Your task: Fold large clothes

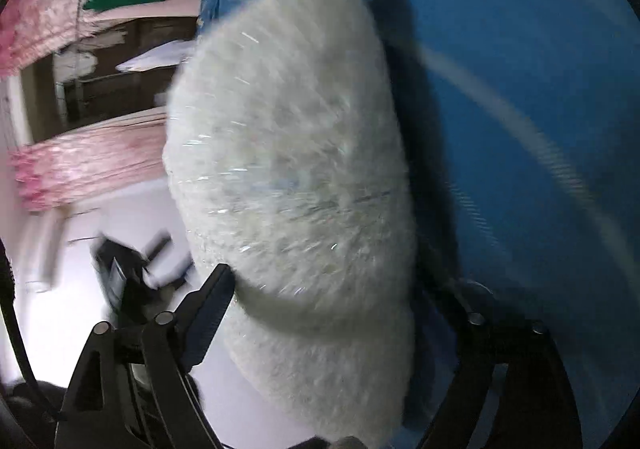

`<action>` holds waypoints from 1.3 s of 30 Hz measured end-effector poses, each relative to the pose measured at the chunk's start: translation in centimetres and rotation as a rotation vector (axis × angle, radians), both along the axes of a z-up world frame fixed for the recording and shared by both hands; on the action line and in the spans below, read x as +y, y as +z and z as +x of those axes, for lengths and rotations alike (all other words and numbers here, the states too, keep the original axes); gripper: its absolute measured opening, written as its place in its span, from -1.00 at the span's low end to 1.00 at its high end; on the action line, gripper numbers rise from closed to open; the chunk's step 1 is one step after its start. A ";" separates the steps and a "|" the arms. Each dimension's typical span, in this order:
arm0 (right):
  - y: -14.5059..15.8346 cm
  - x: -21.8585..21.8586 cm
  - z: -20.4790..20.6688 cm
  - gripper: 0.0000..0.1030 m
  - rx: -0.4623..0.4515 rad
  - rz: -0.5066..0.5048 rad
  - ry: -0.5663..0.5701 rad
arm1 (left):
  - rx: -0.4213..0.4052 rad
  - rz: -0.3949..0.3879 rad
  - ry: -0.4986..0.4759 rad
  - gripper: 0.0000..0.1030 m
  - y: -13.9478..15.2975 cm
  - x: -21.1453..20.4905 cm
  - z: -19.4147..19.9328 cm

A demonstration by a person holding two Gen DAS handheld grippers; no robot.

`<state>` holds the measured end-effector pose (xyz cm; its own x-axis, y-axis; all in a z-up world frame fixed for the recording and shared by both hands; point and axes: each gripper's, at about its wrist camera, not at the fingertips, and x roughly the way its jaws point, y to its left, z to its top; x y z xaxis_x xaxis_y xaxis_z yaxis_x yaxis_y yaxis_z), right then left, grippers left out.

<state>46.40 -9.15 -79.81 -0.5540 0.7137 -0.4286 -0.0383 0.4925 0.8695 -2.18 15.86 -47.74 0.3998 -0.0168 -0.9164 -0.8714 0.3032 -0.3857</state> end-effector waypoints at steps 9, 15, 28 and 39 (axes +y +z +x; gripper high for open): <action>0.3 3.5 0.1 0.53 -0.042 0.045 0.002 | -0.223 -0.179 0.172 0.91 -7.0 -2.0 -0.9; 0.9 1.5 0.3 0.14 0.015 0.103 -0.096 | -0.278 -0.054 0.174 -0.65 -4.3 0.3 2.6; 10.7 -4.7 8.0 0.05 -0.103 0.247 -0.337 | -0.424 0.029 -0.086 -0.66 5.2 2.6 18.1; 22.3 -18.6 30.7 0.05 -0.317 0.250 -0.519 | -0.607 -0.038 -0.354 -0.66 10.0 -1.5 47.4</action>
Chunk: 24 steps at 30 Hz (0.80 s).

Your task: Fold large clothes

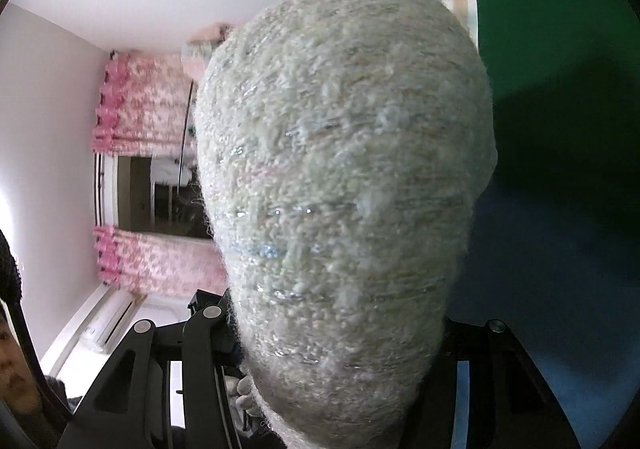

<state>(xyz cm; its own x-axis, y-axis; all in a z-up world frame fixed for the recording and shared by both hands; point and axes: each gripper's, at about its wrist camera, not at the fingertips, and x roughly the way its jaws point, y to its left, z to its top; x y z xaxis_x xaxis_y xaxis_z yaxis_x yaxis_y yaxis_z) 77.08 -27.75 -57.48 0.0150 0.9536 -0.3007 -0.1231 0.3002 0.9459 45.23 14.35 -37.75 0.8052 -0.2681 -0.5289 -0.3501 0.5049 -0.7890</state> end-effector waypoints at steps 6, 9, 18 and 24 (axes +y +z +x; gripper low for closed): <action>-3.1 -11.3 11.9 0.05 0.087 -0.077 -0.143 | 0.043 -0.027 -0.157 -0.66 -5.7 -6.0 14.1; -7.4 -16.6 15.0 0.05 0.180 -0.145 -0.213 | 0.132 -0.013 -0.231 -0.66 -10.0 -9.1 18.9; -8.7 -11.5 11.1 0.32 0.195 -0.277 -0.251 | 0.203 0.251 -0.412 -0.49 -10.6 -11.0 20.8; -2.1 -8.8 8.2 0.75 0.025 -0.768 -0.336 | 0.295 0.606 -0.467 0.83 -8.0 -13.8 19.4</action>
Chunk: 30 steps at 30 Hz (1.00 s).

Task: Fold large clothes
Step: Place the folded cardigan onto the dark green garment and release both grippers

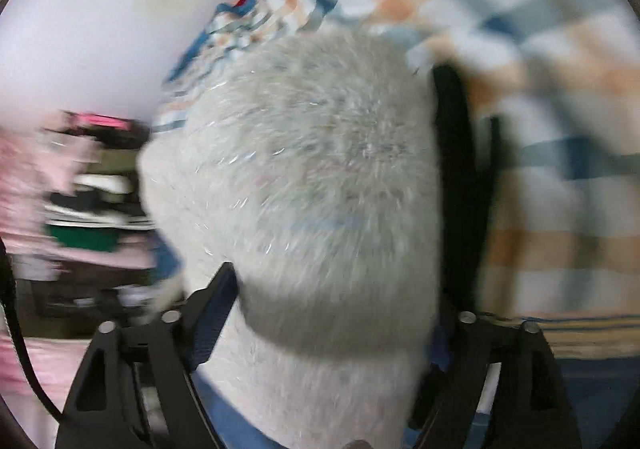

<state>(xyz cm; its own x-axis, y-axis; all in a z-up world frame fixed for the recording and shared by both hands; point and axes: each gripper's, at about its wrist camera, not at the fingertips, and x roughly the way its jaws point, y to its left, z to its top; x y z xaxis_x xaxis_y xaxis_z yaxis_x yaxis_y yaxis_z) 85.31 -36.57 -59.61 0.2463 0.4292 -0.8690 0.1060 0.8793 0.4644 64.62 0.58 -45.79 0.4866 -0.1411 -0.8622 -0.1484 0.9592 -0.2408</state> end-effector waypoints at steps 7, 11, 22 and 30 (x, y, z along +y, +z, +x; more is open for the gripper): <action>5.0 5.5 -9.9 0.76 -0.111 -0.546 -0.051 | -0.048 0.244 -0.060 0.94 4.4 -2.5 -4.0; 8.5 7.4 -15.1 0.76 -0.159 -0.629 -0.091 | -0.082 0.310 -0.094 0.96 8.5 -3.0 -6.4; 25.2 10.4 -30.3 0.77 -0.243 -0.638 -0.188 | -0.157 0.289 -0.140 0.96 22.5 -2.7 -15.7; 37.6 13.3 -42.5 0.77 -0.309 -0.693 -0.255 | -0.233 0.279 -0.175 0.96 32.0 -2.8 -24.3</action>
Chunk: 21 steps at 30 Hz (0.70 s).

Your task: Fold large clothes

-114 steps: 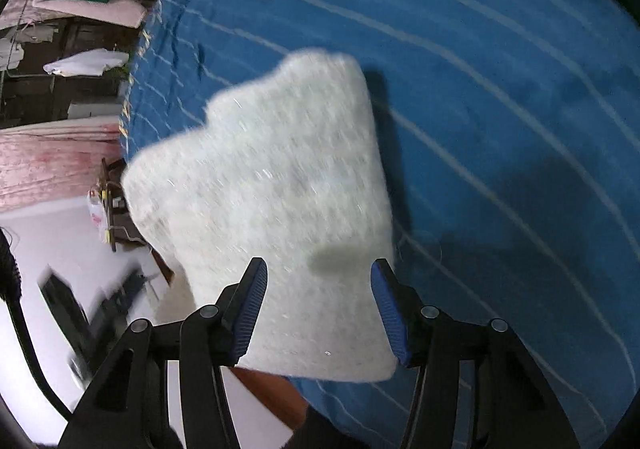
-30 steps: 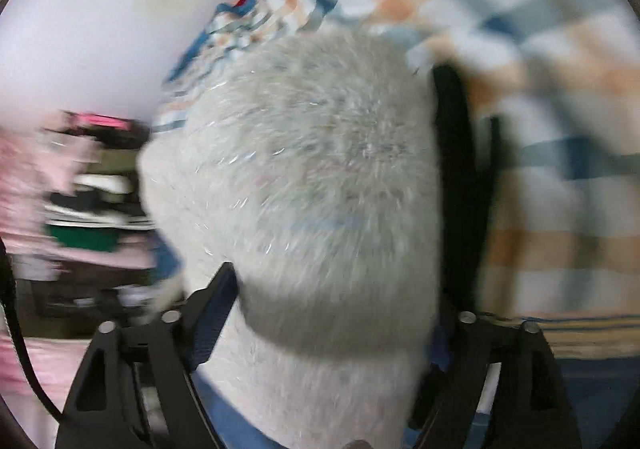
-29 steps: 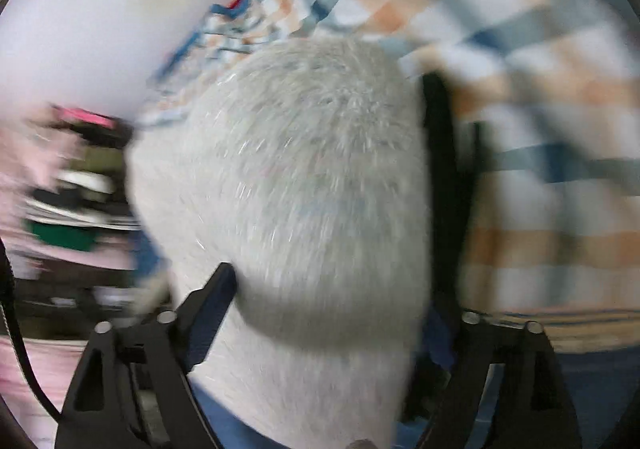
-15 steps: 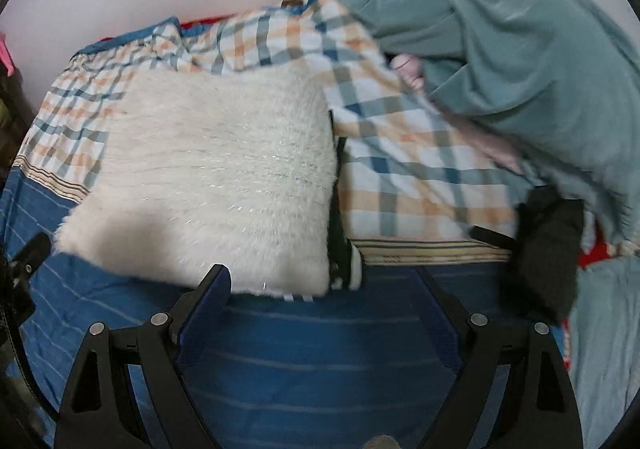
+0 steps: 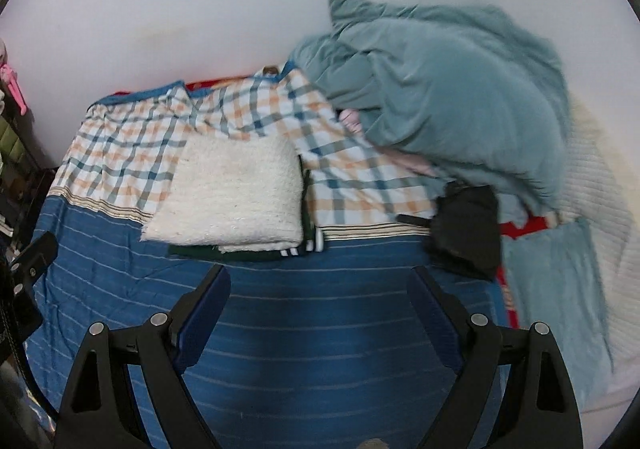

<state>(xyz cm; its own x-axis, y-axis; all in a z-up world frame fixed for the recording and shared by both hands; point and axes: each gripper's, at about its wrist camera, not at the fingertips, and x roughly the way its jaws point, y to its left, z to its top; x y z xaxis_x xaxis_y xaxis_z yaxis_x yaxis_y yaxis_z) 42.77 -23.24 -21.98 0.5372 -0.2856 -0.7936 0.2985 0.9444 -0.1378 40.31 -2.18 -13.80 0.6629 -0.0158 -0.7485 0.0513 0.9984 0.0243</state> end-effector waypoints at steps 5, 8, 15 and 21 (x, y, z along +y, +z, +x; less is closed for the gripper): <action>7.3 1.8 -6.6 0.77 -0.075 -0.050 0.007 | -0.042 -0.009 -0.015 0.96 4.8 0.3 -4.7; 10.8 2.7 -9.9 0.77 -0.120 -0.057 0.015 | -0.052 -0.008 -0.010 0.96 6.6 0.7 -6.8; 16.7 4.1 -16.2 0.77 -0.185 -0.058 0.042 | -0.059 -0.025 0.000 0.96 9.6 1.7 -11.0; 19.4 4.8 -20.2 0.77 -0.223 -0.056 0.059 | -0.091 -0.023 0.015 0.96 11.6 2.6 -13.5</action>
<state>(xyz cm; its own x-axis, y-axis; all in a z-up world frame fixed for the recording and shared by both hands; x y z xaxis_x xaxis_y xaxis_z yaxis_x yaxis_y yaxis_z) 22.56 -18.44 -2.60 0.7145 -0.2890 -0.6371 0.2723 0.9538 -0.1272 26.79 0.38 -2.16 0.7284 -0.0214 -0.6848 0.0346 0.9994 0.0057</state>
